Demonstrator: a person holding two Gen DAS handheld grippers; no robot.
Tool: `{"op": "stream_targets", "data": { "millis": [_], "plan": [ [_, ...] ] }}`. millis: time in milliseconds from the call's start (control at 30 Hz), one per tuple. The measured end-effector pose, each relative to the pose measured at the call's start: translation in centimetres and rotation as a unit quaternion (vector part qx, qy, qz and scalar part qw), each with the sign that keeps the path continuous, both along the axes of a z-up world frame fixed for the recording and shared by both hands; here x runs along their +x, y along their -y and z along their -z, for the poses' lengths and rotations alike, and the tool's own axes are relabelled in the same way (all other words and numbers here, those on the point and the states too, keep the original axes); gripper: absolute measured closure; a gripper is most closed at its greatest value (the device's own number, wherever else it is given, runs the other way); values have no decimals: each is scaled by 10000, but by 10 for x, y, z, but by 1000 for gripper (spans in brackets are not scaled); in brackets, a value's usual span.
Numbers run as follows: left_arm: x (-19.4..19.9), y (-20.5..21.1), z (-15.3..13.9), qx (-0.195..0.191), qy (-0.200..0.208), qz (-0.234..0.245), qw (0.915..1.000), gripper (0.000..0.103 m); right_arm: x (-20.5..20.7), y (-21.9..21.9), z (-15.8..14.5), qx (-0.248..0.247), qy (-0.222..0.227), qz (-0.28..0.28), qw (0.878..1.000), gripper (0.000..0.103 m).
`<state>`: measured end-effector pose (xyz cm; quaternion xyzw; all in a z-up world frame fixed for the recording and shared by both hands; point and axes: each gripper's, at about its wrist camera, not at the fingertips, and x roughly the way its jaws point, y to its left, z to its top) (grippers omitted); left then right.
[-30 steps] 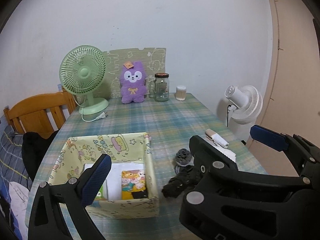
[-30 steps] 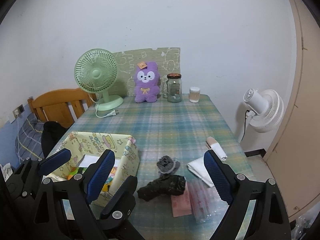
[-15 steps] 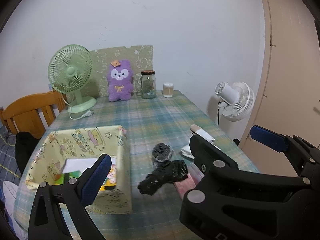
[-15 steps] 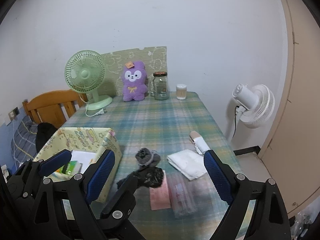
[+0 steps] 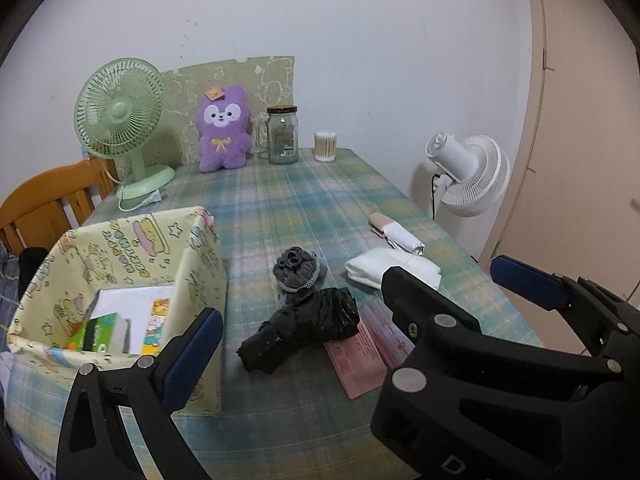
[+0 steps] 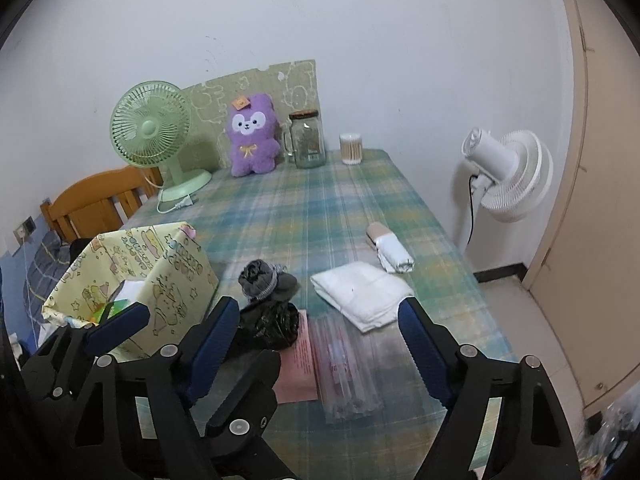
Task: Organize soft objects
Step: 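Grasp the clear red-striped plastic bag with the right gripper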
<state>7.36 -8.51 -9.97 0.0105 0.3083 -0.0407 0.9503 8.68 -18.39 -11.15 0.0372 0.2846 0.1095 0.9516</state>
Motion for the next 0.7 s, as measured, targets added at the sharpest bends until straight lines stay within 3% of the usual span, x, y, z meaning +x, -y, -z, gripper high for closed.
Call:
{"op": "stream_targets", "data": {
  "millis": [567, 700],
  "plan": [
    [25, 9, 42, 227, -444, -218, 9985, 1, 29, 13, 45, 76, -620, 134, 9980, 28],
    [29, 9, 49, 258, -578, -245, 9977, 1, 37, 11, 54, 132, -801, 17, 9967, 35]
  ]
}}
